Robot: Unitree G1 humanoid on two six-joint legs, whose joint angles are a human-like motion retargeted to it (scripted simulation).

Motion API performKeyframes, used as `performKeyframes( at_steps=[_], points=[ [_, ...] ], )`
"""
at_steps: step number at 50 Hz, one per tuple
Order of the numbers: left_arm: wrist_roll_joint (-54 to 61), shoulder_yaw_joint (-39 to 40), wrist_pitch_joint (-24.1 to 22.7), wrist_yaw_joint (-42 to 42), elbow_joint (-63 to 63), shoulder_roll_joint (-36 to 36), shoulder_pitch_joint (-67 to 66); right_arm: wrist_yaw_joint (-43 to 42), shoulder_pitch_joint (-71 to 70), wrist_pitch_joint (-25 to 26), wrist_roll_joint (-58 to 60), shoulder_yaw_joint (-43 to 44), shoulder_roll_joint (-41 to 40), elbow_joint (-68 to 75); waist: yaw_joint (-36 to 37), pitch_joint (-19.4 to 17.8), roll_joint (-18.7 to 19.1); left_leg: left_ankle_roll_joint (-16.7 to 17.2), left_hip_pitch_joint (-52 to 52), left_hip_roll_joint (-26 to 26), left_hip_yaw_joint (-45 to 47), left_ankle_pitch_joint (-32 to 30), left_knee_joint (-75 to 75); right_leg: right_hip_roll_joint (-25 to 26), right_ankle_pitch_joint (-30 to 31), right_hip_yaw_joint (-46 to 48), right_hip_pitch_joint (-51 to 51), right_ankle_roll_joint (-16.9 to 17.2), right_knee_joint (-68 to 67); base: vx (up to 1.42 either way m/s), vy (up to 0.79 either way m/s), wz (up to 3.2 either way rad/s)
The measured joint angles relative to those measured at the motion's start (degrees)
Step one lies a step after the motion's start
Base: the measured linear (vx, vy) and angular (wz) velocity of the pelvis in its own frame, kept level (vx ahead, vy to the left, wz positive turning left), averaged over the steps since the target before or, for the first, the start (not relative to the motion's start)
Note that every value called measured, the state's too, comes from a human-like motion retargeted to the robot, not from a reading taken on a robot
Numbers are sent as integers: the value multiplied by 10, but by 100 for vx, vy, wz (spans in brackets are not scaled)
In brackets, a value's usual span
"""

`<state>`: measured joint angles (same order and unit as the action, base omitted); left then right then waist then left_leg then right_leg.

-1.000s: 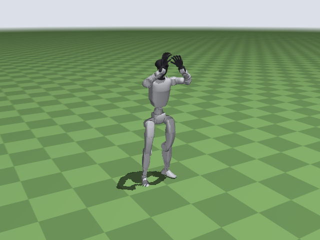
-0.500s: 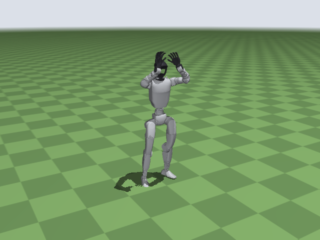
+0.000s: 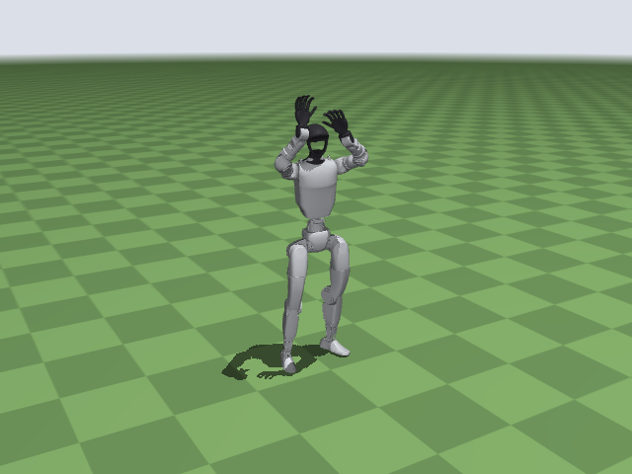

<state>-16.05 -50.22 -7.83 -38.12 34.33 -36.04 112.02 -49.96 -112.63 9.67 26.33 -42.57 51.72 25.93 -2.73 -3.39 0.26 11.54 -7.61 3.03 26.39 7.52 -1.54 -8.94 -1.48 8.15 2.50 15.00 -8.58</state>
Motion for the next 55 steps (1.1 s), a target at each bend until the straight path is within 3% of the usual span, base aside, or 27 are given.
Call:
performKeyframes(
  at_steps=[3, 5, 7, 9, 12, 16, 20, 22, 25, 27, 29, 33, 35, 38, 40, 43, 45, 48, 50, 52, 55],
  points=[
    [-77, 160, -19, 2, -288, -50, -207, 44, 212, -9, 101, 148, 49, -226, -12, -20, 1, -9, -2, -3, -3, 6, 6, -5, -4, -2, -2, -2, -6, 0, 0, 0],
    [-105, 275, -56, 24, -452, -72, -363, 93, 375, -61, 133, 267, 45, -361, -23, -45, -1, -12, -5, -4, -3, 9, 6, -5, -7, -4, -4, -8, -8, 0, 0, 0],
    [-99, 350, -89, 44, -553, -70, -475, 145, 496, -122, 118, 342, 9, -454, -32, -56, -4, -13, -6, -3, -3, 10, 6, -4, -9, -4, -4, -13, -8, 0, 0, 0],
    [-100, 364, -94, 48, -584, -72, -491, 167, 525, -143, 113, 349, -7, -489, -33, -53, -3, -12, -5, -3, -3, 10, 4, -3, -7, -3, -4, -15, -5, 0, 0, 0],
    [-137, 301, -42, 22, -520, -107, -362, 153, 431, -96, 164, 286, 21, -462, -28, -29, 5, -9, 1, -3, -6, 5, -2, -4, -3, 2, 1, -14, -2, 0, 0, 7],
    [-147, 74, 29, -50, -177, -61, -44, 32, 134, 6, 158, 76, 21, -190, -16, 10, 12, 0, 14, -4, -15, -5, -7, -6, 4, 17, 8, -2, 0, 1, 1, 28],
    [-27, -109, 22, -11, 152, 21, 150, -29, -81, 34, 0, -87, -50, 158, -10, 22, 14, 12, 20, 3, -19, -16, -11, 0, 10, 30, 10, 0, 5, 0, -1, 10],
    [8, -153, 8, 38, 198, 31, 176, -18, -111, 15, -50, -112, -66, 231, -11, 24, 14, 16, 22, 6, -19, -17, -9, 3, 11, 32, 9, 0, 7, 0, 0, 0],
    [-14, -140, -4, 49, 106, -8, 165, -30, -95, 0, -45, -113, -34, 174, -15, 14, 12, 16, 20, 5, -17, -14, -5, 2, 10, 29, 7, 0, 5, 0, 0, 0],
    [-71, -76, 7, 22, -61, -73, 102, -45, -31, 26, 31, -84, 27, 28, -18, -2, 11, 11, 13, 2, -13, -9, -2, -2, 6, 23, 3, 0, 2, 1, 4, -21],
    [-111, 22, -2, 27, -247, -138, -12, -7, 86, 13, 103, 7, 77, -146, -21, -16, 11, 3, 6, -2, -8, -3, 2, -6, 2, 14, 1, 0, -2, 2, 4, -30],
    [-133, 229, -59, 48, -521, -238, -281, 96, 370, -99, 157, 248, 86, -423, -31, -40, 8, -4, -3, -2, 5, 8, 9, -4, -4, -4, -1, -7, -6, 1, 0, -36],
    [-146, 252, -67, 31, -559, -245, -331, 107, 412, -127, 153, 278, 67, -484, -31, -42, 5, -6, -5, -2, 11, 10, 11, -3, -4, -10, -1, -9, -6, 1, -1, -29],
    [-180, 193, -42, 13, -517, -248, -267, 105, 332, -86, 187, 224, 67, -483, -25, -22, 6, -7, -5, -2, 16, 9, 11, -2, -2, -14, 3, -8, -7, 1, 0, -7],
    [-190, 82, -18, -9, -392, -216, -128, 77, 183, -34, 207, 122, 59, -379, -19, -7, 7, -4, -2, -1, 17, 7, 11, -2, 1, -14, 7, -3, -9, 0, 0, 0],
    [-151, -64, 10, -43, -125, -129, 58, 6, -18, 11, 135, -36, -3, -125, -12, 7, 5, 4, -1, 5, 17, 1, 7, 4, 6, -8, 8, 0, -6, -1, -2, 2],
    [-96, -132, 17, -49, 61, -68, 143, -17, -113, 15, 50, -128, -59, 62, -11, 11, 3, 7, 0, 8, 15, -3, 4, 9, 7, -3, 7, 0, -4, -2, -5, 9],
    [-19, -166, 9, -27, 210, -11, 187, 1, -156, -15, -35, -193, -104, 206, -11, 14, -3, 10, 1, 11, 11, -6, 2, 11, 8, 4, 5, 0, 0, 0, 0, 0],
    [-15, -148, 3, -36, 195, -10, 188, -6, -153, -24, -35, -202, -92, 194, -11, 10, -7, 10, 2, 9, 7, -6, 1, 9, 7, 7, 3, 0, 2, -1, 1, 10],
    [-67, -89, 14, -66, 64, -48, 147, -25, -107, -12, 11, -163, -41, 75, -11, -3, -8, 6, 1, 4, 1, -4, 0, 3, 4, 9, 0, 0, 0, -3, 5, 22],
    [-151, 50, 19, -68, -208, -122, 2, 5, 56, -8, 112, -7, 39, -173, -12, -21, -8, 0, -1, -2, -7, 0, 1, -5, -1, 10, -3, -3, -3, -2, 3, 13]
  ],
)
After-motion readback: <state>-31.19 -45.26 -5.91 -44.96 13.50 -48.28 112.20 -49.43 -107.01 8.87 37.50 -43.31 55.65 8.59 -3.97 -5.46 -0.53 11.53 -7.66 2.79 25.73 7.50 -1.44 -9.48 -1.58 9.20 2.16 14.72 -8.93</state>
